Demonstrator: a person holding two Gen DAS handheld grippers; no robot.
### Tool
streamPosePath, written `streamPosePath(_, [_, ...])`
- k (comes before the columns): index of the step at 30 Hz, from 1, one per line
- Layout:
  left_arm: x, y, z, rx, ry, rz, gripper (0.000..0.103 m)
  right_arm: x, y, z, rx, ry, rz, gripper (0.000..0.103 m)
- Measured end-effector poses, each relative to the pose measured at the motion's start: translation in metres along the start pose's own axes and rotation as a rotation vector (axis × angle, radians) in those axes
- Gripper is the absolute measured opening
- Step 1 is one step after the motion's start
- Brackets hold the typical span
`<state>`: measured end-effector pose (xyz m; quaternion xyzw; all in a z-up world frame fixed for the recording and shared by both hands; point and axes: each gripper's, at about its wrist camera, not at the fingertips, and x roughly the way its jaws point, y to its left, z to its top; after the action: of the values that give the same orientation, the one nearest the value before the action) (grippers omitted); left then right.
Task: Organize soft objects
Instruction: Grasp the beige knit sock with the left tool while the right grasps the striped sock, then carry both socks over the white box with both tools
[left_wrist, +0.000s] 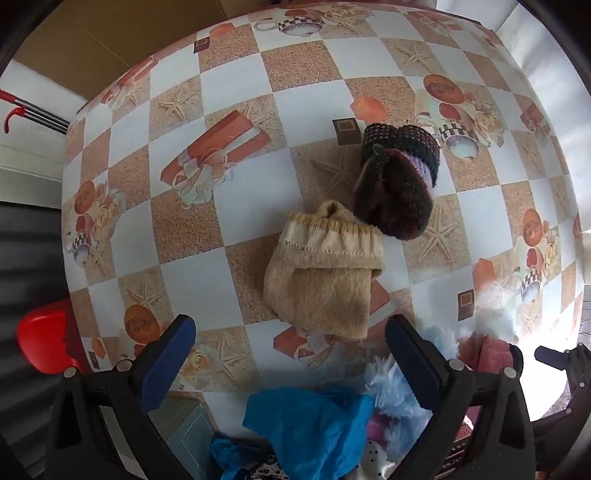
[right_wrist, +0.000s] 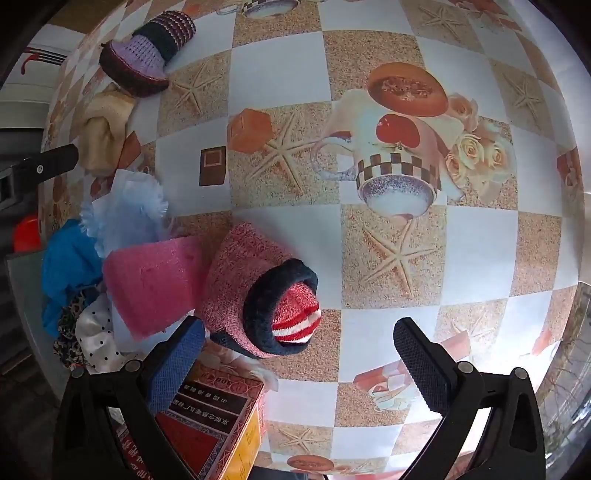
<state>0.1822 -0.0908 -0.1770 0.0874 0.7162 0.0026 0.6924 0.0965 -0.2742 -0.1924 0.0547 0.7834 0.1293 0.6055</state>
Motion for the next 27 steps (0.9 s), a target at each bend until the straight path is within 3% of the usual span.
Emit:
streamPosePath(3, [0.024, -0.005, 0.011, 0.009, 0.051, 0.036, 0.102, 0.012, 0.006, 0.003, -0.026, -0.003, 0.021, 0.103])
streamPosePath(6, [0.038, -0.004, 0.014, -0.015, 0.095, 0.008, 0.093, 0.018, 0.012, 0.001, -0.051, 0.0, 0.007, 0.102])
streamPosePath(8, [0.037, 0.001, 0.014, -0.032, 0.088, -0.014, 0.087, 0.018, 0.017, -0.001, -0.063, -0.017, -0.011, 0.084])
streamPosePath(9, [0.035, 0.005, 0.013, -0.039, 0.093, -0.035, 0.075, 0.016, 0.018, -0.003, -0.069, -0.029, -0.005, 0.076])
streamPosePath(10, [0.034, 0.006, 0.012, -0.043, 0.094, -0.078, 0.053, 0.012, 0.017, -0.005, -0.073, -0.034, 0.008, 0.051])
streamPosePath(11, [0.031, 0.008, 0.009, -0.044, 0.102, -0.09, 0.041, 0.009, 0.015, -0.008, -0.071, -0.033, 0.029, 0.04])
streamPosePath(12, [0.027, 0.008, 0.007, -0.034, 0.101, -0.075, 0.024, 0.008, 0.013, -0.009, -0.06, -0.03, 0.053, 0.04])
streamPosePath(20, [-0.068, 0.004, -0.034, 0.019, -0.05, -0.055, 0.021, -0.036, -0.023, -0.039, 0.053, -0.132, 0.144, 0.037])
streamPosePath(22, [-0.102, -0.017, -0.046, 0.058, -0.091, -0.065, 0.021, -0.047, -0.03, -0.051, 0.082, -0.159, 0.152, 0.037])
streamPosePath(27, [-0.134, -0.083, -0.064, 0.182, -0.241, -0.051, 0.021, -0.084, -0.06, -0.069, 0.164, -0.229, 0.154, 0.037])
